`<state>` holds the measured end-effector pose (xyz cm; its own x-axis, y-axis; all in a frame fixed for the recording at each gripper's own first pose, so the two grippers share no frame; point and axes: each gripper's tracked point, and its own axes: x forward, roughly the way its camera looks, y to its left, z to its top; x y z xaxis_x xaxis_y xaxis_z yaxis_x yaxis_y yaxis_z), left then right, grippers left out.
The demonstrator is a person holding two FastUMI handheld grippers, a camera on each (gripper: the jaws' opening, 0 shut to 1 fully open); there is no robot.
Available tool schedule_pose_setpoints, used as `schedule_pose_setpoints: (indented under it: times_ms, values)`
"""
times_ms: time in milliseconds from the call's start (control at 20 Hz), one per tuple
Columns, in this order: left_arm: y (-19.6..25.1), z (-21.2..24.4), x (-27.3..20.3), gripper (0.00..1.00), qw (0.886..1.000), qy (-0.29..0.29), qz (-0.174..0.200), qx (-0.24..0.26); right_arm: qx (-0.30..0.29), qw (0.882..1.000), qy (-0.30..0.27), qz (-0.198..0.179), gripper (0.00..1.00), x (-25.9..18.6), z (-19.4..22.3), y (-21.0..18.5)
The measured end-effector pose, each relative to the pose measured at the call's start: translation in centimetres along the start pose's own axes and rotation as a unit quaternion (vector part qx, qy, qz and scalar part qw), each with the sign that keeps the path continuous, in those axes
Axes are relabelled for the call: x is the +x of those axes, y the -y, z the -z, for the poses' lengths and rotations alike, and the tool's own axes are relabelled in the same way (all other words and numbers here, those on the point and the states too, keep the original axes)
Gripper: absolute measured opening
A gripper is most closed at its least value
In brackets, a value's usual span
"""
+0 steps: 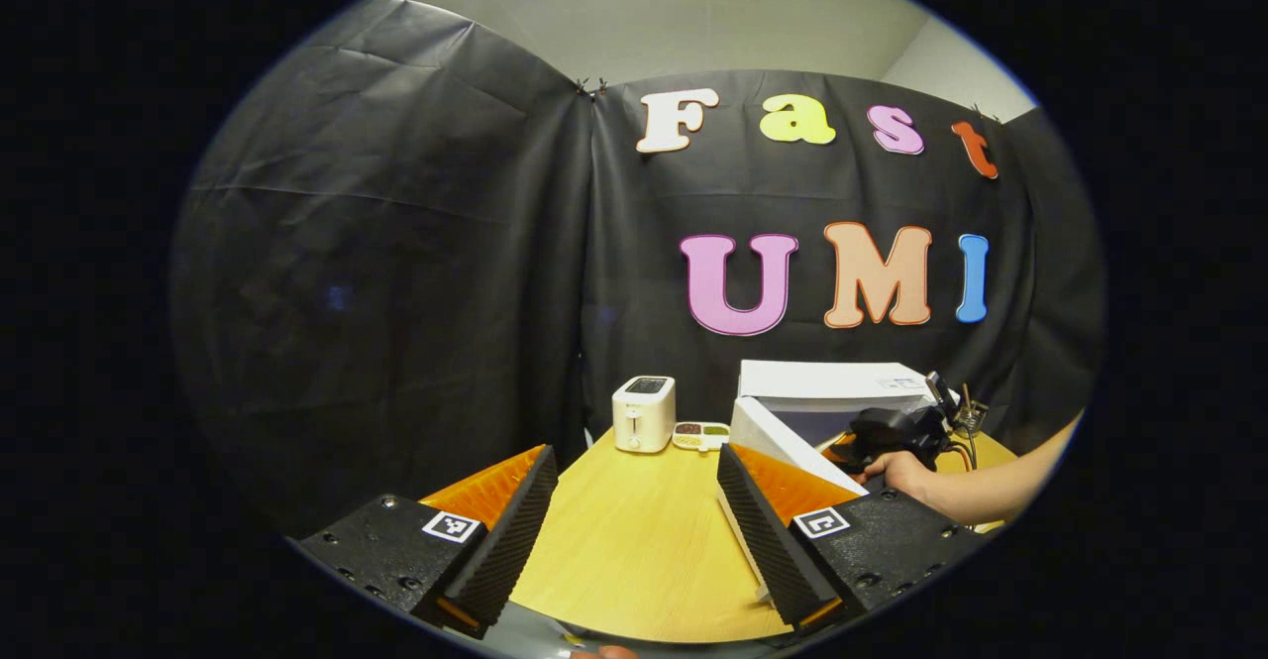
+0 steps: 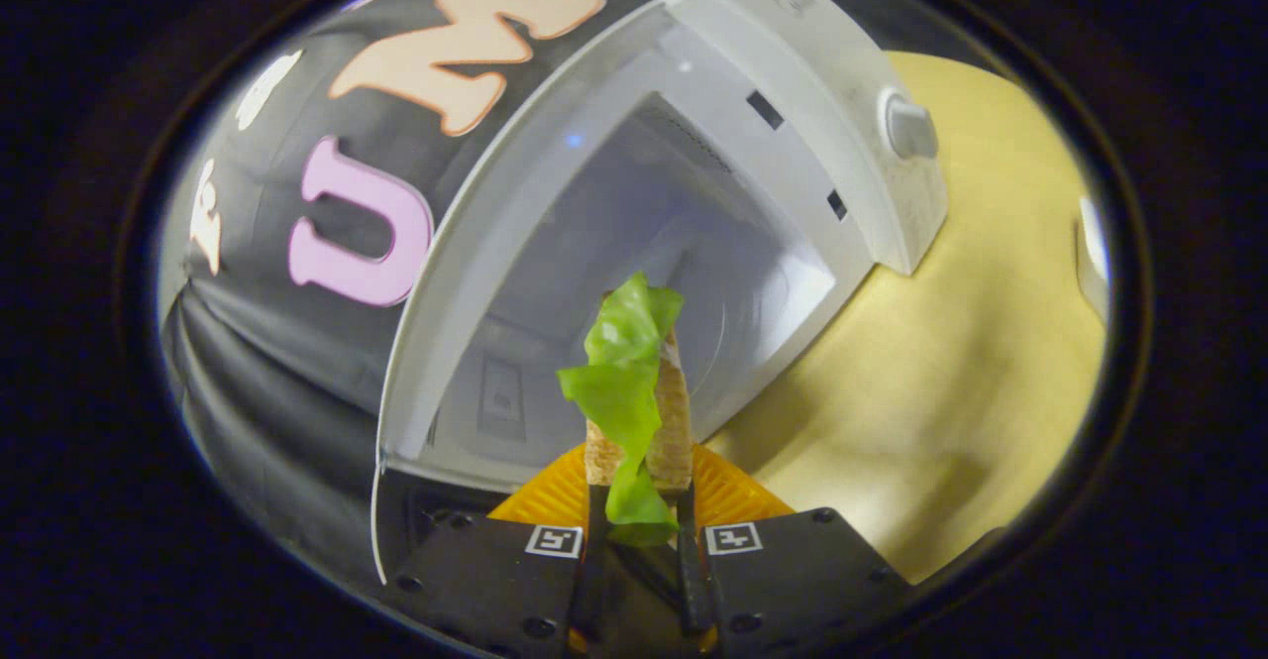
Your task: Open the microwave oven with the left hand, put the food in, and close the microwave oven.
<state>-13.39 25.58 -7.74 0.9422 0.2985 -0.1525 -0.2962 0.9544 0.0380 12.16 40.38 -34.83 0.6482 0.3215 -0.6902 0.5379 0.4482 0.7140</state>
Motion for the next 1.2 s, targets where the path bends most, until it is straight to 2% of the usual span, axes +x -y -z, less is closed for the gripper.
schedule_pose_setpoints:
  times_ms: [150, 400, 550, 650, 700, 750, 800, 950, 1000, 1150, 1200]
  values:
    - [-0.8, 0.2, 0.1, 0.99, 1.000, -0.003, -0.009, 0.005, 0.064, 0.998, 0.018, -0.010, 0.31, 2.2, -0.9, -0.9]
    - [-0.9, 0.7, 0.3, 0.99, 1.000, -0.009, -0.011, 0.005, 0.124, 0.992, 0.031, -0.003, 0.30, 6.1, -1.9, -0.6]
    - [-0.9, 0.8, 0.5, 0.99, 1.000, -0.011, -0.011, 0.013, 0.138, 0.990, 0.031, -0.003, 0.30, 7.9, -1.9, -0.4]
    - [-1.0, 0.3, 0.5, 0.99, 1.000, -0.005, -0.011, 0.020, 0.143, 0.990, 0.013, 0.014, 0.27, 8.2, -0.9, 0.0]
    - [-1.0, 0.1, 0.4, 0.99, 1.000, -0.001, -0.011, 0.023, 0.149, 0.988, -0.007, 0.027, 0.42, 8.4, 0.0, 0.6]
    - [-0.9, 0.1, 0.5, 0.99, 1.000, 0.000, -0.009, 0.023, 0.155, 0.988, -0.010, 0.021, 0.45, 8.8, -0.1, 0.6]
    - [-0.9, 0.2, 0.5, 0.99, 1.000, -0.002, -0.008, 0.023, 0.152, 0.988, -0.013, 0.018, 0.59, 8.6, 0.1, 0.4]
    - [-0.8, 0.7, 0.4, 0.99, 1.000, -0.007, -0.004, 0.019, 0.125, 0.992, -0.015, 0.006, 0.77, 7.8, -0.1, -0.3]
    - [-0.7, 0.6, 0.4, 0.99, 1.000, -0.008, -0.002, 0.017, 0.117, 0.993, -0.017, 0.007, 0.87, 7.3, 0.0, -0.2]
    - [-0.3, 0.5, 0.3, 1.00, 1.000, -0.005, 0.005, 0.017, 0.096, 0.995, -0.023, 0.015, 0.88, 6.4, -0.1, 0.4]
    - [-0.2, 0.4, 0.2, 1.00, 1.000, -0.003, 0.008, 0.018, 0.088, 0.996, -0.025, 0.020, 0.92, 6.2, 0.0, 0.6]
